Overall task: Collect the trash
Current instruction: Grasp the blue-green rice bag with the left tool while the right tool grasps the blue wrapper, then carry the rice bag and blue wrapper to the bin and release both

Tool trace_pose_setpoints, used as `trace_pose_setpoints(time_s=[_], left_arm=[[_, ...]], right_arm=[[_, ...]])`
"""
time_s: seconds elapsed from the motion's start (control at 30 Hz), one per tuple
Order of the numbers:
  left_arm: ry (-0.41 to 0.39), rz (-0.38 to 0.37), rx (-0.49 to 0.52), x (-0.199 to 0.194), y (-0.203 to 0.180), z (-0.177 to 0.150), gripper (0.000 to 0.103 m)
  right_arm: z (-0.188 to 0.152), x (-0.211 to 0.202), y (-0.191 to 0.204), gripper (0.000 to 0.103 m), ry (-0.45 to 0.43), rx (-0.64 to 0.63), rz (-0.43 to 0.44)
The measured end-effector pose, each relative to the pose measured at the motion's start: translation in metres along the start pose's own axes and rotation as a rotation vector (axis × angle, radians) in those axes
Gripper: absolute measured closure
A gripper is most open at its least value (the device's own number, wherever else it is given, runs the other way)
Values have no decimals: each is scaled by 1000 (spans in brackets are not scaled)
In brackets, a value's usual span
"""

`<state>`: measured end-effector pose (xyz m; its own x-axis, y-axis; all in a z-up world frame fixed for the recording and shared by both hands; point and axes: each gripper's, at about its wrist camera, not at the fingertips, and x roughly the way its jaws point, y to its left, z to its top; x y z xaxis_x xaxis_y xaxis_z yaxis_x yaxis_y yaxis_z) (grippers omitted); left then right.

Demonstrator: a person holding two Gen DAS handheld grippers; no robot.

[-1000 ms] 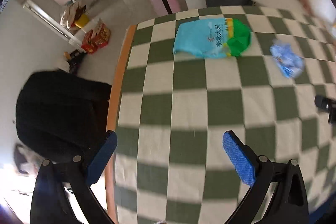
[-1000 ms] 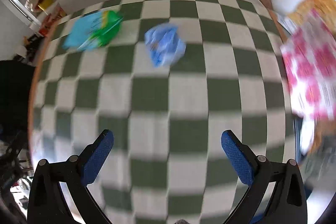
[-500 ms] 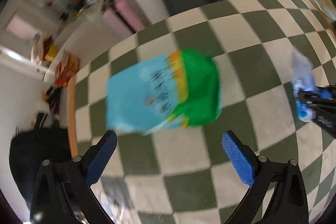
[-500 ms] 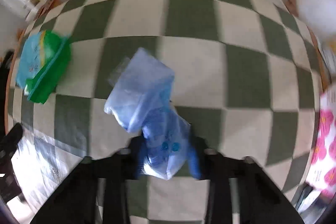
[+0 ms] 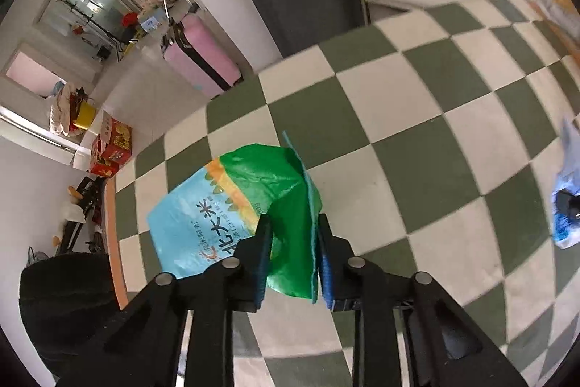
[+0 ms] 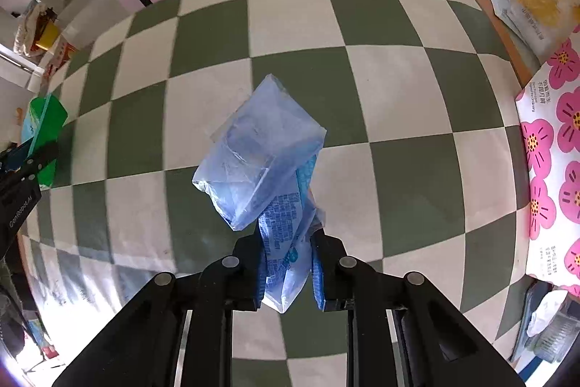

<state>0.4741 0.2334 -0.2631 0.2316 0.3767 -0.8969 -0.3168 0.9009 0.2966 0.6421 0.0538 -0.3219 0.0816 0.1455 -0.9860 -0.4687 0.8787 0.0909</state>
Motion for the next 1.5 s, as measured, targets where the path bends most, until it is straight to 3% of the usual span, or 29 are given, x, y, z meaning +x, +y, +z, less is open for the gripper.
trace_pose_setpoints(time_s=[0.3, 0.5, 0.7, 0.83, 0.93, 1.07, 1.2, 1.33, 1.5], left_arm=[[-135, -78, -148, -98, 24, -38, 86], [-242, -113, -219, -182, 45, -108, 86], [-311, -160, -254, -252, 53, -204, 86], [-317, -264, -285, -288, 57, -293, 86], [-278, -379, -311, -301, 57, -359, 86], [-141, -523, -358, -288, 45, -444, 86], [25, -617, -419, -242, 25, -504, 86], [193, -740, -538, -160, -2, -557, 86], [354, -821, -695, -28, -37, -598, 86]], right_arm=[[-35, -56, 26, 87, -98, -48, 88], [-100, -121, 46, 89, -166, -66, 132], [-208, -185, 53, 89, -233, -74, 181], [-293, -216, 61, 89, -265, -61, 195], [-381, -238, 68, 90, -272, -41, 192], [-485, -246, 72, 90, -223, -6, 210], [-570, -225, 70, 90, -114, 33, 220], [-621, -176, 65, 90, -3, 63, 205], [-662, -60, 55, 90, 133, 92, 177]])
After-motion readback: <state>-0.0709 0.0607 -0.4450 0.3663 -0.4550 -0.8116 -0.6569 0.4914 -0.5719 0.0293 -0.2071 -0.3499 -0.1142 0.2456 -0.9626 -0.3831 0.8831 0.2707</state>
